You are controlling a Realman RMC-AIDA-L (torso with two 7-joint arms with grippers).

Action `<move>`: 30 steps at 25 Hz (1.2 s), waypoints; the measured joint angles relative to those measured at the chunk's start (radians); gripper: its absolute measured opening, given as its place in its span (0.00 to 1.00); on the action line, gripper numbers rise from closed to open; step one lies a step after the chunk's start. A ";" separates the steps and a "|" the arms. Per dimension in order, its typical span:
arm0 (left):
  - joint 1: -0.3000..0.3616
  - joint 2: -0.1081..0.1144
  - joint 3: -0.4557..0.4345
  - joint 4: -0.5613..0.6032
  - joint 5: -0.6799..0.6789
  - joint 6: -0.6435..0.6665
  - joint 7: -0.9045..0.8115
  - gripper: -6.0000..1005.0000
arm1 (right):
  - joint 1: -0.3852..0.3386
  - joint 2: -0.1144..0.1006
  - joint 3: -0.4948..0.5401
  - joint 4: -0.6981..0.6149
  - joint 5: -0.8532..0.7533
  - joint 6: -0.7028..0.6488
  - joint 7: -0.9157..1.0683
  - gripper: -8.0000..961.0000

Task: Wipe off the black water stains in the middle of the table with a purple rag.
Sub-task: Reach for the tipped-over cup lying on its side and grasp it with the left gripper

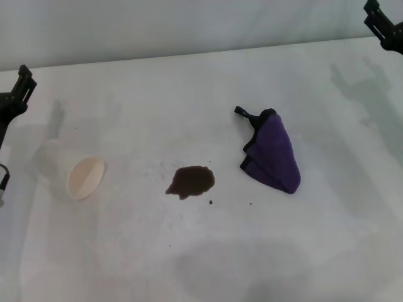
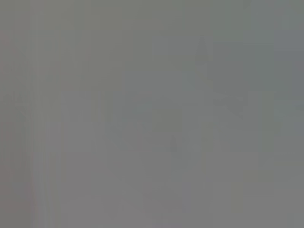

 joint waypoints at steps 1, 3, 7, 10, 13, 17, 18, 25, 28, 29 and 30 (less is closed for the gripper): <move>-0.001 0.001 0.001 -0.001 0.002 0.003 0.001 0.88 | -0.001 0.001 0.000 0.005 0.000 0.000 0.000 0.90; -0.003 0.002 0.002 -0.005 0.003 0.014 0.001 0.88 | 0.000 0.001 0.000 0.017 0.000 0.006 0.002 0.90; -0.004 0.003 -0.001 -0.013 0.003 0.036 0.003 0.88 | 0.000 0.002 -0.001 0.044 0.000 0.045 0.004 0.90; -0.008 0.006 0.002 -0.027 0.005 0.049 0.002 0.88 | -0.004 0.002 0.000 0.068 0.000 0.065 -0.001 0.90; -0.011 0.009 0.005 -0.035 0.022 0.062 -0.001 0.88 | -0.004 0.002 0.000 0.074 0.000 0.072 0.001 0.90; -0.046 0.039 0.006 -0.047 0.173 0.070 -0.078 0.88 | -0.010 0.002 0.000 0.079 0.001 0.077 0.002 0.90; -0.057 0.049 0.005 -0.050 0.215 0.074 -0.106 0.88 | -0.010 0.002 0.000 0.080 0.003 0.077 0.003 0.90; -0.179 0.212 0.008 -0.095 0.645 0.110 -0.462 0.88 | -0.013 0.002 0.000 0.082 0.013 0.096 0.006 0.90; -0.261 0.260 0.009 -0.204 0.861 0.199 -0.627 0.88 | -0.020 0.000 0.000 0.080 0.013 0.099 0.006 0.90; -0.295 0.268 0.016 -0.264 0.926 0.246 -0.667 0.88 | -0.023 -0.001 0.000 0.077 0.015 0.100 0.006 0.90; -0.329 0.272 0.029 -0.326 0.976 0.293 -0.699 0.88 | -0.026 -0.002 0.000 0.075 0.017 0.100 0.006 0.90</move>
